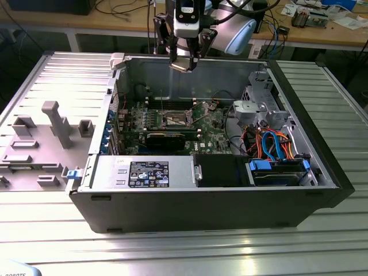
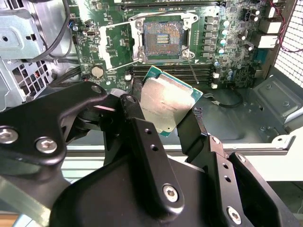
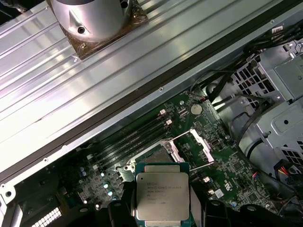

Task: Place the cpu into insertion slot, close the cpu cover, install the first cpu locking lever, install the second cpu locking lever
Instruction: 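Place the cpu into insertion slot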

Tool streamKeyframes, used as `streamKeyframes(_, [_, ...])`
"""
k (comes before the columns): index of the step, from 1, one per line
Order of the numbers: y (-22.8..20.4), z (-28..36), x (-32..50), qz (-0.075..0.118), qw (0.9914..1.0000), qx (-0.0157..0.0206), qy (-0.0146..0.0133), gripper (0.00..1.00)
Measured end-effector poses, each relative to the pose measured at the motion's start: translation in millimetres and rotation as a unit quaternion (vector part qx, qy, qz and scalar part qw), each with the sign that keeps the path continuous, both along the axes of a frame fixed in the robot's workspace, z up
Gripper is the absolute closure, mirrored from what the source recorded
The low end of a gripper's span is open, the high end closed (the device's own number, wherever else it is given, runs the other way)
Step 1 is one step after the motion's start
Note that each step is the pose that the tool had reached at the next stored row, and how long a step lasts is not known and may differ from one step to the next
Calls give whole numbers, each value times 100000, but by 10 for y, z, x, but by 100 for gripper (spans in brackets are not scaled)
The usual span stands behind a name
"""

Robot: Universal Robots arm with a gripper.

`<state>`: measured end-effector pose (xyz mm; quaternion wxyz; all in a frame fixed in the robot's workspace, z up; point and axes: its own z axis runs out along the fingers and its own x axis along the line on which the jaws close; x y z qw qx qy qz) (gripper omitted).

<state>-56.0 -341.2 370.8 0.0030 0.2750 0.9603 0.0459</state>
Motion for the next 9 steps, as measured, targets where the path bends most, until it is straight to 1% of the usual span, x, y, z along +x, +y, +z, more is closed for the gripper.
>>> streamKeyframes(9, [0,0,0,-645,99998,1,1,46])
